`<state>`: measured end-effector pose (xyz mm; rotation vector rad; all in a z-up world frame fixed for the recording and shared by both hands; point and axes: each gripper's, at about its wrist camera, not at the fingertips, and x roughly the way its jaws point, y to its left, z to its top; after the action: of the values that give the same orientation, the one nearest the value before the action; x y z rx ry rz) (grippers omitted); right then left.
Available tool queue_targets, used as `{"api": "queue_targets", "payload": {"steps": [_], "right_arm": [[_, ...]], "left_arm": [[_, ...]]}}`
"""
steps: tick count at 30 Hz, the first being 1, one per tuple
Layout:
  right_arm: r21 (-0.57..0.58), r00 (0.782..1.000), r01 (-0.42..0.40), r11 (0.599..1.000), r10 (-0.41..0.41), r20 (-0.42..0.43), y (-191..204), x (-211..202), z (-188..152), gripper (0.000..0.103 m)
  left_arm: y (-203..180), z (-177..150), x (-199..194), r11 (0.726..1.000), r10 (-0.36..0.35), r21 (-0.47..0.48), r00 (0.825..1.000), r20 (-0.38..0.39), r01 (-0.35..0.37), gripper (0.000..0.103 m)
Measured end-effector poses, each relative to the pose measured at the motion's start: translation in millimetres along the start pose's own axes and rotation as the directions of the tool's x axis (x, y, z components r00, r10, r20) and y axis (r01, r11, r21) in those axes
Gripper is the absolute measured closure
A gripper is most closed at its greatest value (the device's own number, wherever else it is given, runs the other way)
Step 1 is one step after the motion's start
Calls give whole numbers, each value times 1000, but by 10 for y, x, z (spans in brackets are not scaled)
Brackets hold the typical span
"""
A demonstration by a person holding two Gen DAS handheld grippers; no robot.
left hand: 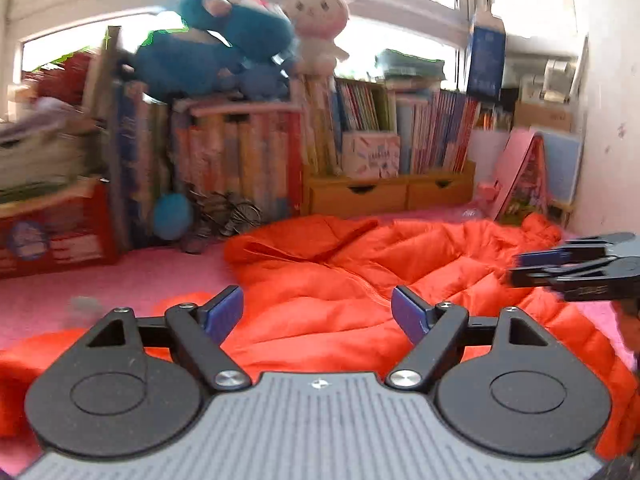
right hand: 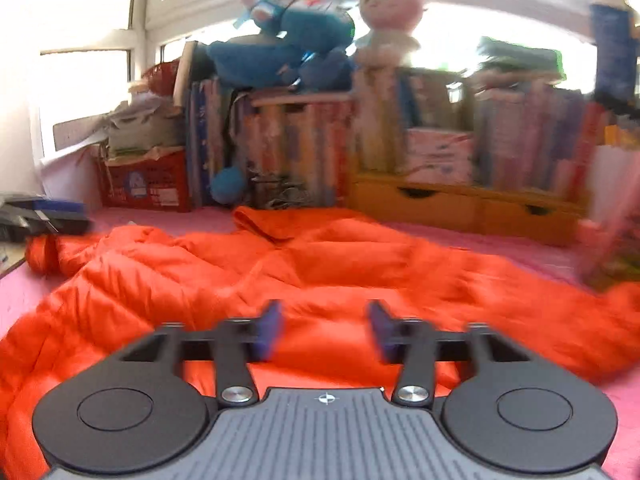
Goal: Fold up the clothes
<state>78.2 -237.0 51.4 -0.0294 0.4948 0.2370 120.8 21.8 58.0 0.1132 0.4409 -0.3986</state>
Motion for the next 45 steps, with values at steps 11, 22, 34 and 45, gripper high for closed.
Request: {"api": "queue_targets", "payload": {"steps": [11,22,34,45], "right_arm": [[7,910,363,932,-353,-216,-722,798,-256,84],[146,841,532,834,-503,-198,-1494,144,-218,80],[76,991,-51,996,60,-118,-68,1526,490,78],[161,935,301,940,-258,-242,-616,2582,513,102]], "left_arm": [[640,-431,785,931,356,3,905,-232,-365,22],[190,-103,658,982,185,61,973,-139,-178,33],[-64,-337,1275,998,64,4,978,-198,-65,29],[-23,-385,1258,999,49,-13,980,-193,-52,23]]}}
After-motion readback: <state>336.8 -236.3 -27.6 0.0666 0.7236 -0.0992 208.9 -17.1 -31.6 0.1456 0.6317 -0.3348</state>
